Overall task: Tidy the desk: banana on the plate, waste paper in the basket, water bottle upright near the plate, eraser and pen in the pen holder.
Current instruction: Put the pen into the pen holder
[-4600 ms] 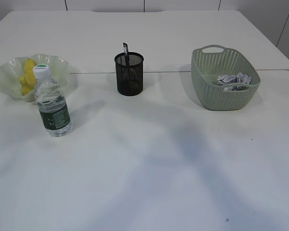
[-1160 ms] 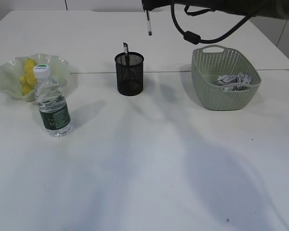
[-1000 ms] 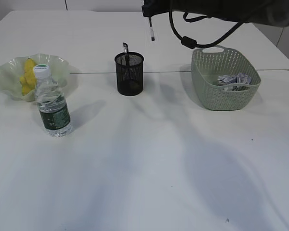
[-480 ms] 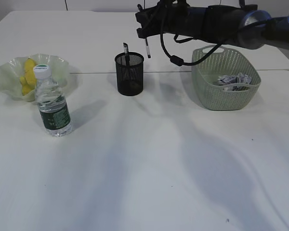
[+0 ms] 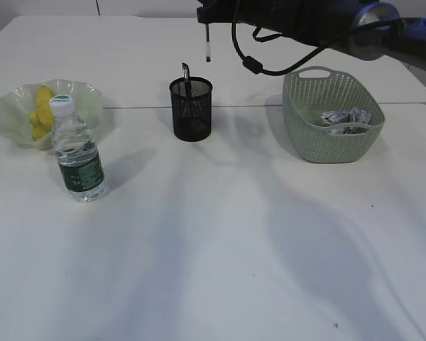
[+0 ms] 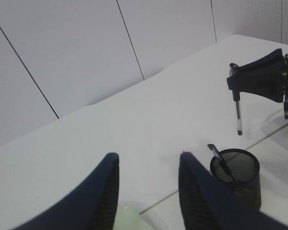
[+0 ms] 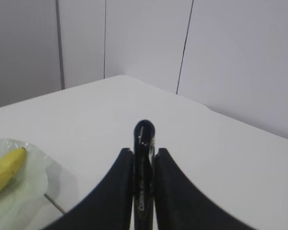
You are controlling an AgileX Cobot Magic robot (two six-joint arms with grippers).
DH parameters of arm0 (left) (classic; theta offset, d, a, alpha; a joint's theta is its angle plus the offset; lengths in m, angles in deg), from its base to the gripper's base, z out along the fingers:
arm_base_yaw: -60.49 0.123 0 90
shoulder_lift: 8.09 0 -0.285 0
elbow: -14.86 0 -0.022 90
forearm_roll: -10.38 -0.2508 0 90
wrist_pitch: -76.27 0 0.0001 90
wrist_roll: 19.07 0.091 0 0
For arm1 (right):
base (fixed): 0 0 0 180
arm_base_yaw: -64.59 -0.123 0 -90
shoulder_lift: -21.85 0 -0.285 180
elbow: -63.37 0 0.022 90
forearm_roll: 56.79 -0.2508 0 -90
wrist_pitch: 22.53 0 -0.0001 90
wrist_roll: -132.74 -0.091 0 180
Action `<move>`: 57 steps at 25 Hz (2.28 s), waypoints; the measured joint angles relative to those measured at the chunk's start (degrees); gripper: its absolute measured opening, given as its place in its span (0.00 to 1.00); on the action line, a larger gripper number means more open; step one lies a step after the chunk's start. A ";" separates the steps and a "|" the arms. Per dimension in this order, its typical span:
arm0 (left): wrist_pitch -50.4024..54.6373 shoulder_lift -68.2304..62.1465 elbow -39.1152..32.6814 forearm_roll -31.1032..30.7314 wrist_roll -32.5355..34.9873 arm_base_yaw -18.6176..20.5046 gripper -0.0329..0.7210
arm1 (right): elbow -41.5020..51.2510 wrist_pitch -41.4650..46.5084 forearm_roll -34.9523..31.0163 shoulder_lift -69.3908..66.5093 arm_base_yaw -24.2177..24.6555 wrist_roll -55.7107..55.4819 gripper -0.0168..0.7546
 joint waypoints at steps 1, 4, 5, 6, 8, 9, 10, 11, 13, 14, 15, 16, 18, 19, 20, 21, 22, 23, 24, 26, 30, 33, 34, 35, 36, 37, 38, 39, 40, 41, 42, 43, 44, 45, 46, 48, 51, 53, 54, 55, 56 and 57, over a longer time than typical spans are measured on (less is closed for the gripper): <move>0.00 -0.30 0.00 0.00 0.00 0.00 0.42 | -0.51 0.00 0.00 0.00 0.00 -1.91 0.14; 0.00 -1.17 0.00 0.00 0.00 0.00 0.42 | -1.04 0.00 0.00 0.00 0.00 -7.55 0.14; 0.10 -1.25 0.00 0.00 0.00 0.00 0.42 | -1.04 0.00 0.00 0.00 0.00 -9.14 0.14; 0.10 -1.50 0.00 0.00 0.00 0.00 0.42 | -1.04 0.00 0.00 -0.10 0.00 -10.10 0.14; 0.10 -1.61 0.00 0.00 0.00 0.00 0.42 | -1.06 0.00 0.00 -0.36 0.00 -11.26 0.14; 0.10 -1.61 0.00 0.00 0.00 0.00 0.42 | -1.06 0.00 0.00 -0.65 0.00 -11.51 0.14; 0.10 -1.61 0.00 0.00 0.00 0.00 0.42 | -1.06 0.00 -0.10 -1.06 0.00 -11.52 0.14; 0.10 -1.61 0.00 0.00 0.00 0.00 0.42 | -1.06 0.00 -0.10 -1.46 0.00 -11.67 0.14; 0.10 -1.61 0.00 0.00 0.00 0.00 0.42 | -1.06 0.00 -0.10 -2.55 0.00 -11.76 0.14; 0.10 -1.73 0.00 0.00 0.00 0.00 0.42 | -1.06 0.00 -0.10 -3.11 0.00 -11.76 0.14; 0.10 -1.72 0.00 0.00 0.00 0.00 0.42 | -1.06 0.00 -0.10 -3.49 0.00 -11.76 0.14; 0.10 -1.72 0.00 0.00 0.00 0.00 0.42 | -1.06 0.00 -0.10 -3.96 0.00 -11.76 0.14; 0.10 -1.95 0.00 0.00 0.00 0.00 0.42 | -1.06 0.00 -0.10 -4.66 0.00 -11.76 0.14; 0.10 -2.07 0.00 0.00 0.00 0.00 0.42 | -1.06 0.00 -0.10 -4.93 0.00 -11.76 0.14; 0.10 -2.42 0.00 0.00 0.00 0.00 0.42 | -1.06 -0.28 -0.10 -5.03 0.00 -11.76 0.14; 0.10 -2.61 0.00 0.00 0.00 0.00 0.42 | -1.06 -0.70 -0.10 -5.18 0.00 -11.76 0.14; 0.10 -2.86 0.00 0.00 0.00 0.00 0.42 | -1.06 -0.94 -0.10 -5.31 0.00 -11.76 0.14; 0.10 -3.00 0.00 0.00 0.00 0.00 0.42 | -1.06 -1.02 -0.10 -5.56 0.00 -11.76 0.14; 0.10 -3.14 0.00 0.00 0.00 0.00 0.42 | -1.06 -1.17 -0.10 -5.82 0.00 -11.76 0.14; 0.03 -3.38 0.00 0.00 0.00 0.00 0.42 | -1.06 -1.16 -0.21 -6.39 0.00 -11.76 0.14; -0.40 -3.50 0.00 0.00 0.00 0.00 0.42 | -1.06 -1.30 -0.21 -7.47 0.00 -11.81 0.15; -0.88 -3.50 0.00 0.00 0.00 0.00 0.42 | -1.06 -1.34 -0.21 -7.67 0.00 -11.81 0.15; -1.23 -3.50 0.00 0.00 0.00 0.00 0.42 | -1.06 -1.34 -0.21 -7.67 0.00 -11.81 0.15; -1.20 -3.50 0.00 0.00 0.00 0.00 0.42 | -1.06 -1.44 -0.21 -7.67 0.00 -11.81 0.15; -1.29 -3.50 0.00 0.00 0.00 0.00 0.42 | -1.06 -1.44 -0.21 -7.71 0.00 -11.81 0.15; -1.34 -3.50 0.00 0.00 0.00 0.00 0.42 | -1.06 -1.44 -0.21 -7.71 0.00 -11.81 0.16; -1.34 -3.50 0.00 0.00 0.00 0.00 0.42 | -1.06 -1.44 -0.21 -7.71 0.00 -11.81 0.17; -1.34 -3.50 0.00 0.00 0.00 0.00 0.42 | -1.06 -1.44 -0.21 -7.71 0.00 -11.81 0.18; -1.34 -3.50 0.00 0.00 0.00 0.00 0.42 | -1.06 -1.44 -0.21 -7.71 0.00 -11.81 0.19; -1.34 -3.50 0.00 0.00 0.00 0.00 0.42 | -1.06 -1.44 -0.21 -7.71 0.00 -11.81 0.20; -1.34 -3.50 0.00 0.00 0.00 0.00 0.42 | -1.06 -1.44 -0.21 -7.71 0.00 -11.91 0.22; -1.34 -3.50 0.00 0.00 0.00 0.00 0.42 | -1.06 -1.44 -0.21 -7.71 0.00 -12.01 0.22; -1.34 -3.50 0.00 0.00 0.00 0.00 0.42 | -1.06 -1.44 -0.21 -7.71 0.00 -11.95 0.23; -1.34 -3.50 0.00 0.00 0.00 0.00 0.42 | -1.06 -1.44 -0.21 -7.71 0.00 -11.95 0.23; -1.34 -3.50 0.00 0.00 0.00 0.00 0.42 | -1.06 -1.44 -0.21 -7.71 0.00 -12.06 0.24; -1.34 -3.50 0.00 0.00 0.00 0.00 0.42 | -1.06 -1.44 -0.21 -7.71 0.00 -12.16 0.24; -1.42 -4.08 0.00 0.00 0.00 0.00 0.42 | -1.06 -1.44 -0.21 -7.71 0.00 -12.36 0.24; -1.42 -4.82 0.00 0.00 0.00 0.00 0.42 | -1.06 -1.44 -0.21 -7.71 0.00 -12.38 0.24; -1.42 -5.16 0.00 0.00 0.00 0.00 0.42 | -1.06 -1.44 -0.21 -7.59 0.00 -12.48 0.24; -1.42 -5.27 0.00 0.00 0.00 0.00 0.42 | -1.06 -1.44 -0.21 -7.45 0.00 -12.48 0.24; -1.56 -5.56 0.00 0.00 0.00 0.00 0.41 | -1.06 -1.57 -0.21 -7.15 0.00 -12.48 0.24; -2.36 -5.63 0.00 0.00 0.00 0.00 0.40 | -1.06 -1.86 -0.21 -6.65 0.00 -12.48 0.24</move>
